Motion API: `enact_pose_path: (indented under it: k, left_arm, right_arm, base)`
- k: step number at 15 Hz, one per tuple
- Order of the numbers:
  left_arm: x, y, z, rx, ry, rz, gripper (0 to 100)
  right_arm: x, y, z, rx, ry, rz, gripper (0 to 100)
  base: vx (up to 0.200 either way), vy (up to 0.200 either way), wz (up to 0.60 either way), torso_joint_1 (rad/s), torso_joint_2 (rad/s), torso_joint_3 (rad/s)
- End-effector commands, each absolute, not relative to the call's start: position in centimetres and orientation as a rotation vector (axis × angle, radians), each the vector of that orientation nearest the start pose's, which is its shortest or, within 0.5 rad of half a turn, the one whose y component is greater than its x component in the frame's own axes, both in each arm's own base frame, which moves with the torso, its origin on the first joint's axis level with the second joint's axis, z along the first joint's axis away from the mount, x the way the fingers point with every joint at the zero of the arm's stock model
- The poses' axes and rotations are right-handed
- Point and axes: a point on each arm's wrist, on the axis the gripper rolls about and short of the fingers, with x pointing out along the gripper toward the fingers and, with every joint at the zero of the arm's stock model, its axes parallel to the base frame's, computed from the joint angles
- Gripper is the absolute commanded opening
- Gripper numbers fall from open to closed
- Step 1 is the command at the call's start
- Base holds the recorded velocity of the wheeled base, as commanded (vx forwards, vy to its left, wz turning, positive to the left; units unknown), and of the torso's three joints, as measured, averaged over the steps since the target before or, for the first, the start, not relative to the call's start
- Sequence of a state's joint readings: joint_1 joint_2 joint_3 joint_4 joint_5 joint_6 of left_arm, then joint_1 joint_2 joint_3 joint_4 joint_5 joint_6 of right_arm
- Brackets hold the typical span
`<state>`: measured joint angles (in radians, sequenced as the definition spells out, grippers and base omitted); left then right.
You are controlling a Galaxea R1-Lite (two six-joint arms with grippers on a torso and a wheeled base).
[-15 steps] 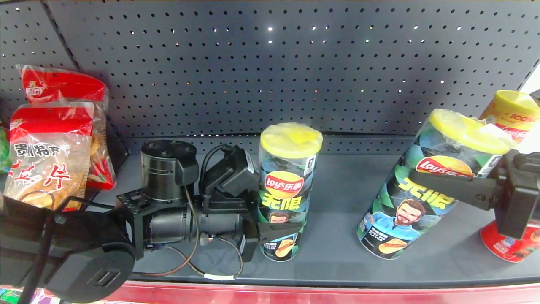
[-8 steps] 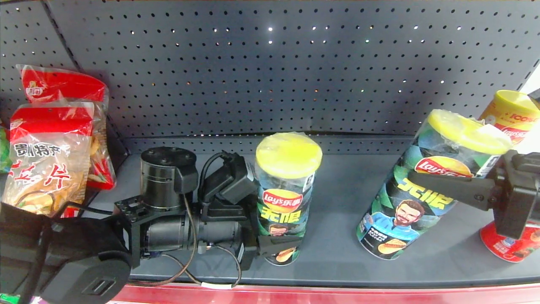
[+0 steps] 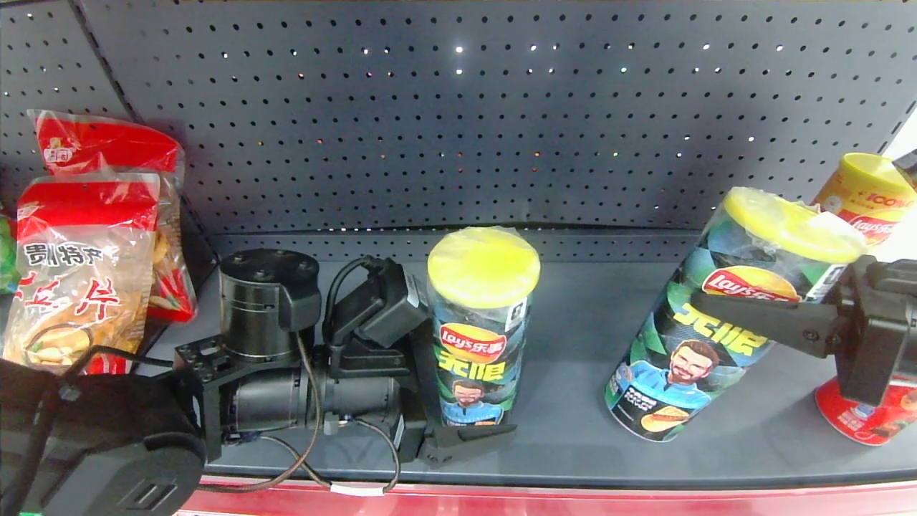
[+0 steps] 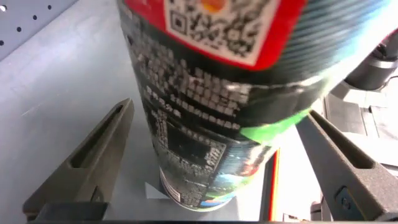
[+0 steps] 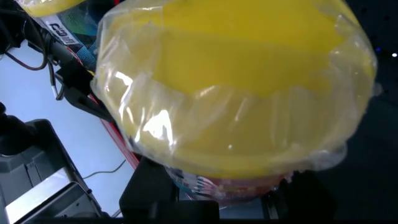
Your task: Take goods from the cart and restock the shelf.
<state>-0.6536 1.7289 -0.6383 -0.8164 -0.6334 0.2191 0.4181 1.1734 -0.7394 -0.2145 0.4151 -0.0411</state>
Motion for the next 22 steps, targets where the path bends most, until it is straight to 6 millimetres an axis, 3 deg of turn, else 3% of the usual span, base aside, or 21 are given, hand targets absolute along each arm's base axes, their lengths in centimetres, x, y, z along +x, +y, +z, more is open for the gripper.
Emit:
enact_pose_path:
  k: [1, 7, 10, 15, 16, 17, 20, 22]
  left_arm:
    - [21.5, -18.0, 15.2, 0.189, 0.15, -1.301, 100]
    - [18.5, -11.4, 13.8, 0.166, 0.236, -1.152, 100]
    - [16.6, -8.9, 14.3, 0.161, 0.206, -1.086, 100]
    - [14.9, -1.9, 18.5, 0.195, -0.007, -0.656, 100]
    - [13.6, -1.0, 18.8, 0.207, -0.039, -0.591, 100]
    - [12.3, -0.9, 18.4, 0.212, -0.053, -0.579, 100]
    - [6.0, -1.1, 14.5, 0.222, -0.09, -0.57, 100]
    - [4.9, -0.9, 14.2, 0.212, -0.083, -0.506, 100]
  right_arm:
    - [15.4, 7.9, 25.0, -0.039, 0.21, 0.837, 0]
    - [15.6, 8.1, 25.0, -0.042, 0.213, 0.845, 0]
    - [15.5, 8.3, 24.9, -0.043, 0.214, 0.857, 0]
    - [15.4, 8.3, 25.0, -0.043, 0.209, 0.86, 0]
    - [15.3, 8.3, 25.1, -0.043, 0.205, 0.86, 0]
    - [15.2, 8.2, 25.1, -0.043, 0.203, 0.859, 0]
    - [15.0, 8.0, 25.4, -0.042, 0.189, 0.854, 0]
    - [14.9, 8.0, 25.4, -0.042, 0.186, 0.853, 0]
  base:
    - [0.0, 0.0, 0.0, 0.0, 0.0, 0.0]
    - [0.0, 0.0, 0.0, 0.0, 0.0, 0.0]
    - [0.0, 0.0, 0.0, 0.0, 0.0, 0.0]
    - [0.0, 0.0, 0.0, 0.0, 0.0, 0.0]
    - [0.0, 0.0, 0.0, 0.0, 0.0, 0.0]
    - [0.0, 0.0, 0.0, 0.0, 0.0, 0.0]
    - [0.0, 0.0, 0.0, 0.0, 0.0, 0.0]
    - [0.0, 0.0, 0.0, 0.0, 0.0, 0.0]
